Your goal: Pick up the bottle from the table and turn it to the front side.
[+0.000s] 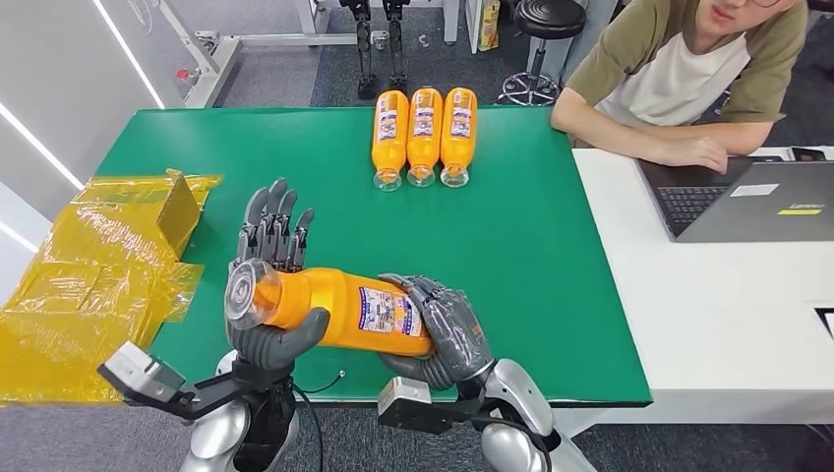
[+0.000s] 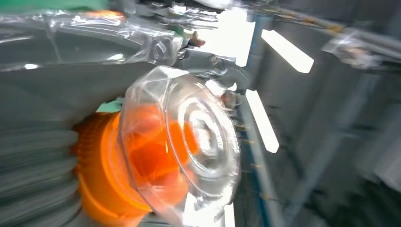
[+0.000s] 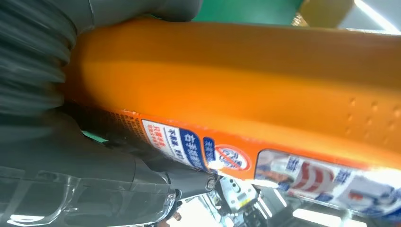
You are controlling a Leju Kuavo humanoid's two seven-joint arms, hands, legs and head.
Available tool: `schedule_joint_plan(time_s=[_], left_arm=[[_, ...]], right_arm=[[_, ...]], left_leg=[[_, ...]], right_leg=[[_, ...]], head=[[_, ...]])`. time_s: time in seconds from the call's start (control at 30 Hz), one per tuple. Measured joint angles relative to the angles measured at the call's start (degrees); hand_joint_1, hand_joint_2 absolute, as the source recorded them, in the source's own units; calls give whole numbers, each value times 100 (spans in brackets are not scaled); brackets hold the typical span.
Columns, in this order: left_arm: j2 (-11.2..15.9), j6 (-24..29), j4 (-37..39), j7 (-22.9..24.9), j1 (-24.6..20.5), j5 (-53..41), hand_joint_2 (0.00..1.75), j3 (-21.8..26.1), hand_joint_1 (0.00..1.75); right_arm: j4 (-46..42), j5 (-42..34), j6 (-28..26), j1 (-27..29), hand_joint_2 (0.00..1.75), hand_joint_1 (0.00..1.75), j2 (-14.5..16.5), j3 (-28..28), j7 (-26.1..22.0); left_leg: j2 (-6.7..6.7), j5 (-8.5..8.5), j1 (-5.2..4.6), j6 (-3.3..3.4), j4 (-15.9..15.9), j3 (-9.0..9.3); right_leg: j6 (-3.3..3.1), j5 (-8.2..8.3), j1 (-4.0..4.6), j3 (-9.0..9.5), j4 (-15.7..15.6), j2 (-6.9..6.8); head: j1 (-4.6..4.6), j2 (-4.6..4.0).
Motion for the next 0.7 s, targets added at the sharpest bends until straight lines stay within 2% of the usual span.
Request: schedule_joint_plan(time_s=[0.2,0.33,0.47,0.7], left_arm=[[1,90,5,36,99,-72,175,36,2],[-1,103,5,73,132,-133,175,65,38],[-1,103,2,73,134,-159,175,70,175],[-1,104,-27,61,155,-166,175,84,175]], right_arm=[[265,204,263,-255,175,175,-7,127,152],[322,329,264,-312,175,175,-1,141,147],[345,403,262,-378,175,175,29,138,146],[406,410,132,-466,175,175,96,114,68]], left_leg=[[2,0,0,0,0,0],[3,0,0,0,0,-2],[3,0,0,0,0,-2],[3,0,0,0,0,-2]], right_leg=[[-1,0,0,-3,0,4],[-1,0,0,-3,0,4],[-1,0,0,-3,0,4],[0,1,0,-3,1,4]], head=[[0,0],[0,0],[1,0],[1,0]])
